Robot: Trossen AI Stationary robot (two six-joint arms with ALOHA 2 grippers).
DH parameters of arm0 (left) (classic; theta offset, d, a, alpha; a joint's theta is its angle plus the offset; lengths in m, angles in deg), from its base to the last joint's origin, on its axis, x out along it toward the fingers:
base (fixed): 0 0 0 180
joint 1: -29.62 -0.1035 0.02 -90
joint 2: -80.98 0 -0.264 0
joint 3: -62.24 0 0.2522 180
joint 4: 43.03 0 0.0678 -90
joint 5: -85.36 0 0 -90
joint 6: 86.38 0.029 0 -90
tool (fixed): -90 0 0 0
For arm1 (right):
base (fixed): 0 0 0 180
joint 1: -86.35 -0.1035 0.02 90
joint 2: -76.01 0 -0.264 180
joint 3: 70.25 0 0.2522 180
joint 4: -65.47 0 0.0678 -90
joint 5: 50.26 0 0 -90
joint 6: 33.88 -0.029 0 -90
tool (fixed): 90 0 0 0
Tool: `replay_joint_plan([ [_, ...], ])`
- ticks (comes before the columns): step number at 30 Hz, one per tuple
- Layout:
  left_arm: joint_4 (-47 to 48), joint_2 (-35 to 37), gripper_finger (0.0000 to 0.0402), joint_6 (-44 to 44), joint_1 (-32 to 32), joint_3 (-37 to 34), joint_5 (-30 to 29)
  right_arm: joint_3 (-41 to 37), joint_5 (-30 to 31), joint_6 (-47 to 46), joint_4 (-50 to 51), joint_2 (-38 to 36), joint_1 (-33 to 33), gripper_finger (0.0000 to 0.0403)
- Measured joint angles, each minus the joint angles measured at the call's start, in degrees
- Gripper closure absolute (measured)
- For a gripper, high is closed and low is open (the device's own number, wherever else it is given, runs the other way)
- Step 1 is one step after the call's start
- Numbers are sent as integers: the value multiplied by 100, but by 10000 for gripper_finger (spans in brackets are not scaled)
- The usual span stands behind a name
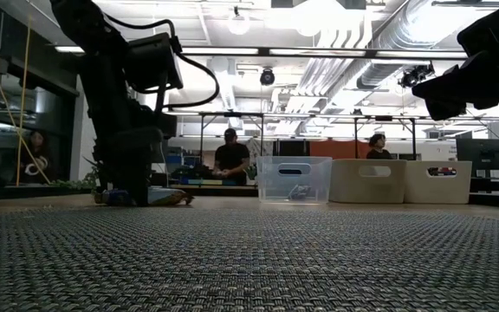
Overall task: Pick and place Granola Bars by type
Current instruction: Put the blue granola bar into the transparent bin
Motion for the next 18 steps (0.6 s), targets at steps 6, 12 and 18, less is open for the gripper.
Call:
replay_joint_plan([
  [6, -1, 0, 203, -124, -1, -4, 31, 1, 0, 0, 0, 0, 0, 402],
  [12, 7, 0, 236, -230, -4, -4, 99, 1, -1, 0, 0, 0, 0, 402],
  [18, 7, 0, 269, -264, -4, -7, 129, 0, 0, 0, 0, 0, 0, 402],
])
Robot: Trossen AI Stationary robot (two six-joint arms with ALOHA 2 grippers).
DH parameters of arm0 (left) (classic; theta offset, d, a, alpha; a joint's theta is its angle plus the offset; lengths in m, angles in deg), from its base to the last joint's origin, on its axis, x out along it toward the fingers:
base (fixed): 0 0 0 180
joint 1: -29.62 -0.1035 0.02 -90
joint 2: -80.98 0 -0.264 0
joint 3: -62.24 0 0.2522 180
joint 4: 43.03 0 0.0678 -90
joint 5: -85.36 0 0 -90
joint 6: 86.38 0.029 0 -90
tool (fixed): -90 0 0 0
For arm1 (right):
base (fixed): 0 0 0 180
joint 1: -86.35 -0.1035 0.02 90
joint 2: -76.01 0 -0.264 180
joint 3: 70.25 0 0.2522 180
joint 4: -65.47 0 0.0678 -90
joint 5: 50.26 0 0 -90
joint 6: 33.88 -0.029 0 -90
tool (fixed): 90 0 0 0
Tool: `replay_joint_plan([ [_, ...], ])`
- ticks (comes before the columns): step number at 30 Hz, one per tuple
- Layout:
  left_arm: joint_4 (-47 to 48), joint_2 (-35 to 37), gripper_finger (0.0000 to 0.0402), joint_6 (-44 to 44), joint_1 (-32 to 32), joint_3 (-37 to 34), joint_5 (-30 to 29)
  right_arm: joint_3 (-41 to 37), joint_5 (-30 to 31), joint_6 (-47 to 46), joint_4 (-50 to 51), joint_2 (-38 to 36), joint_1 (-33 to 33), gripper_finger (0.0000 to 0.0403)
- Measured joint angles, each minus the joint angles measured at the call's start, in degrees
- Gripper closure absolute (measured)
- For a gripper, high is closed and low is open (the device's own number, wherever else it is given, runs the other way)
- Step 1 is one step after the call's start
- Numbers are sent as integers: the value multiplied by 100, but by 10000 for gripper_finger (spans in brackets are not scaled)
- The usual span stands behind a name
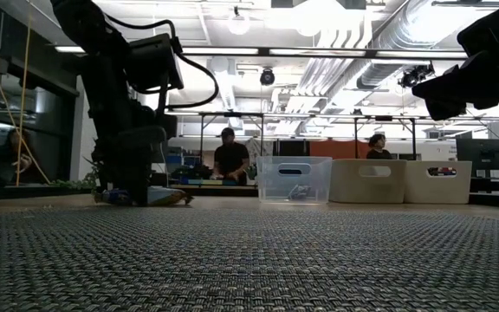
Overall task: Pick and place Granola Bars by type
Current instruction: Put the blue granola bar into the transparent bin
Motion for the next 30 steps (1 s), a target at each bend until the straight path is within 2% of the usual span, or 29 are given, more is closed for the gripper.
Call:
replay_joint_plan([
  [13, 26, 254, 325, -114, 2, -22, 172, 2, -2, 0, 0, 0, 0, 402],
  [22, 33, 755, 336, 34, 18, -42, 741, 2, 0, 1, 0, 0, 1, 402],
  [30, -900, 1142, 336, 235, 12, -37, 1253, 0, -2, 0, 0, 0, 0, 402],
])
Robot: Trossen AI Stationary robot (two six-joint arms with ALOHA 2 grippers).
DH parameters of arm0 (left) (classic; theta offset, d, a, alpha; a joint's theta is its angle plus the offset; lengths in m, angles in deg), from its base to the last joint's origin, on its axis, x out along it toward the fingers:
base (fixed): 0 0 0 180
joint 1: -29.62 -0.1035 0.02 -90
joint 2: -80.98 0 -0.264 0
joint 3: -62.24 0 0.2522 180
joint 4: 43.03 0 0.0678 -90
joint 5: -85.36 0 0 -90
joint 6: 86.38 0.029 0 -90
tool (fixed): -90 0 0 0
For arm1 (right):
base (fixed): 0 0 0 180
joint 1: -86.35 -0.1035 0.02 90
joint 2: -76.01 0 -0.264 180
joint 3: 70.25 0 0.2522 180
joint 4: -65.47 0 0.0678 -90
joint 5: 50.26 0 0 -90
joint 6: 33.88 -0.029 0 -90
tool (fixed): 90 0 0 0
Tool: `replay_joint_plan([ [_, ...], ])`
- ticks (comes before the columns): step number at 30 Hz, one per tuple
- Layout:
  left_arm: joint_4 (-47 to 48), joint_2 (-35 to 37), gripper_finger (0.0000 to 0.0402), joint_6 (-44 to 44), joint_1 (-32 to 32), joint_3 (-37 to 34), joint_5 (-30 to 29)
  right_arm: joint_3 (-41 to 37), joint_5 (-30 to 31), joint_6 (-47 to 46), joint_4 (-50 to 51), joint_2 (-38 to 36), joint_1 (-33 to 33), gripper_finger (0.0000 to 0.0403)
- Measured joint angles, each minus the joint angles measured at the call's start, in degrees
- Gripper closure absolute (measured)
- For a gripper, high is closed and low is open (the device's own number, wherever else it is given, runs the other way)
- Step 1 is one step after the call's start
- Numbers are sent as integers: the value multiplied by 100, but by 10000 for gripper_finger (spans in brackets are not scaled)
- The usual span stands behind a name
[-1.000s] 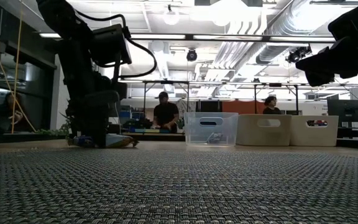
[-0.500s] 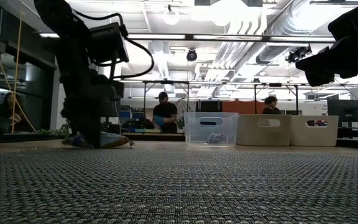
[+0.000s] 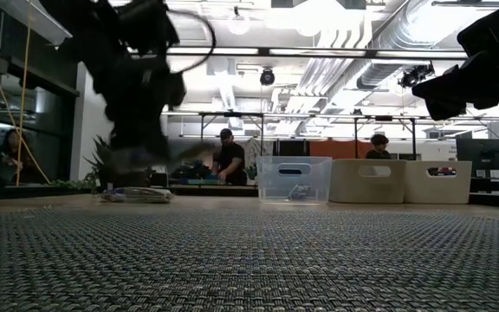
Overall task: Pick and place Granola Bars by type
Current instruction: Put the blue granola bar into the transparent bin
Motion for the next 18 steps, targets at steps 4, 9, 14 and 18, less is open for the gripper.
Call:
replay_joint_plan([
  [4, -959, 233, 336, 162, -5, 7, 728, 2, 1, 0, 0, 0, 2, 402],
  [9, -2361, 435, 336, -116, -242, 17, 1865, 0, 2, 0, 0, 0, 2, 402],
  [14, -3656, 458, 336, -565, -680, 20, 2323, 1, 0, 1, 0, 0, 1, 402],
  [18, -4100, 458, 336, -646, -982, 174, 2348, 0, 2, 0, 0, 0, 0, 402],
])
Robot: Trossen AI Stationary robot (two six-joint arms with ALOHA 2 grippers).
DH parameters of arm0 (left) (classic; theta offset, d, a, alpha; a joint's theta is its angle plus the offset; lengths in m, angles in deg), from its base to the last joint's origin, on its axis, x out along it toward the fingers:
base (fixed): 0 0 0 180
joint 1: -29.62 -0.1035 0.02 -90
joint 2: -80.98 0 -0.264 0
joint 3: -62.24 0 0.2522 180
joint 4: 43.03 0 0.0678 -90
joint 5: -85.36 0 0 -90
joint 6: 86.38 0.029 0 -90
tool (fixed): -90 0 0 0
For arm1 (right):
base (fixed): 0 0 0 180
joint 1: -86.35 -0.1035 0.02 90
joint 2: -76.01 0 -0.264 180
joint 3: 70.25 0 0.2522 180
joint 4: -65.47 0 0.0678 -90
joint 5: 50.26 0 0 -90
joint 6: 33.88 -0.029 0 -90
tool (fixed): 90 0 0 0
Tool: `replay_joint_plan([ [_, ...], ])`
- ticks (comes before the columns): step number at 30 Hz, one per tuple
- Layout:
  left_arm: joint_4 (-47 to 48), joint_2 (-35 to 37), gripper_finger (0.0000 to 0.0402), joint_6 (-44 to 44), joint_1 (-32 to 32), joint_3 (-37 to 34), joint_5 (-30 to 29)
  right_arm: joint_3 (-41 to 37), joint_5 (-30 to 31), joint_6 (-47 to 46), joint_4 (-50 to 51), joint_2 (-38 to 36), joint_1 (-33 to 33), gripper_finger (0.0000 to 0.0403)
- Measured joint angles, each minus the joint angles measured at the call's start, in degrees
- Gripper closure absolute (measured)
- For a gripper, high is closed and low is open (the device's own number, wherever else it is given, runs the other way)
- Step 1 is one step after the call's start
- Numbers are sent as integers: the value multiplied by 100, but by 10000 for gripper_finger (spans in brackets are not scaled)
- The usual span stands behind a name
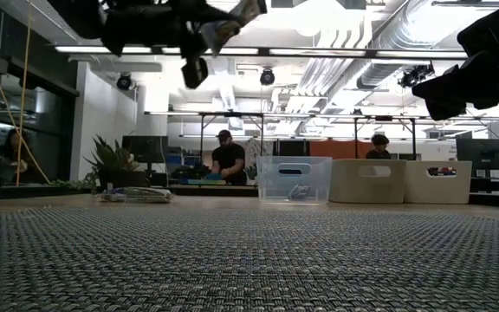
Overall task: Pick and place Granola Bars by type
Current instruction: Put the blue granola bar into the transparent bin
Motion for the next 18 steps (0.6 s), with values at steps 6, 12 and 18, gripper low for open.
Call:
replay_joint_plan([
  [6, 266, 0, 336, 399, -249, 885, -37, 1, -2, 0, 0, 0, 0, 402],
  [12, 1611, 0, 336, 1210, -302, 2201, -742, 0, 0, 0, 0, 0, 0, 402],
  [18, 2097, -92, 335, 1677, -304, 3388, -1137, 1, 0, 1, 0, 0, 1, 402],
])
